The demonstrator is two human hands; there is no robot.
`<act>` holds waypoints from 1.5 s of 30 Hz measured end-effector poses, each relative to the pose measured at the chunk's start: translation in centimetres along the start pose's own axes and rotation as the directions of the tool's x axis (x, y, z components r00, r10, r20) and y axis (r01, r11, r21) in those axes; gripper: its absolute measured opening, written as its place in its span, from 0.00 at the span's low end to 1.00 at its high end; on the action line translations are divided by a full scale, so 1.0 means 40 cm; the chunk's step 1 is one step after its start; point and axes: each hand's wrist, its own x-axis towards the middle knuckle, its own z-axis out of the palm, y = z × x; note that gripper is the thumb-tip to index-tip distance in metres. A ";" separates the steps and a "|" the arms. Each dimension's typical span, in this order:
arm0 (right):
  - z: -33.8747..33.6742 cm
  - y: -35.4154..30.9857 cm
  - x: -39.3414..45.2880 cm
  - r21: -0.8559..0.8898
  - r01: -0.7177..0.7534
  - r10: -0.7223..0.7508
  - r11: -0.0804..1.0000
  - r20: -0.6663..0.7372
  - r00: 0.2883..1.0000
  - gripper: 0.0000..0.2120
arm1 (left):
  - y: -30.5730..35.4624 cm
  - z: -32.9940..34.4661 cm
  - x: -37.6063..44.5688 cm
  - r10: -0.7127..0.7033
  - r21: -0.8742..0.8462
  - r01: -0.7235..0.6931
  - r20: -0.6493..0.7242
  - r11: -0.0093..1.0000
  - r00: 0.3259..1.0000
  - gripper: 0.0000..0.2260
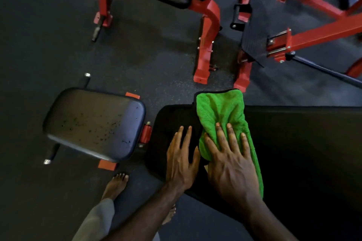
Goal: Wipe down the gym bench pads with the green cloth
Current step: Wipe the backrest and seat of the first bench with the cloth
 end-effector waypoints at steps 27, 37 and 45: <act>0.221 -0.322 0.241 0.091 0.227 -0.243 0.970 0.237 0.941 0.28 | -0.361 -0.019 -0.003 -0.339 -0.278 0.295 -0.124 0.914 0.933 0.26; 0.237 -0.374 0.362 0.148 0.149 -0.188 0.978 0.293 0.938 0.26 | -0.393 -0.042 0.106 -0.348 -0.287 0.325 -0.031 0.901 0.937 0.24; 0.200 -0.305 0.484 0.099 0.029 -0.054 0.995 0.256 0.965 0.25 | -0.295 -0.081 0.287 -0.322 -0.229 0.331 0.079 0.915 0.944 0.24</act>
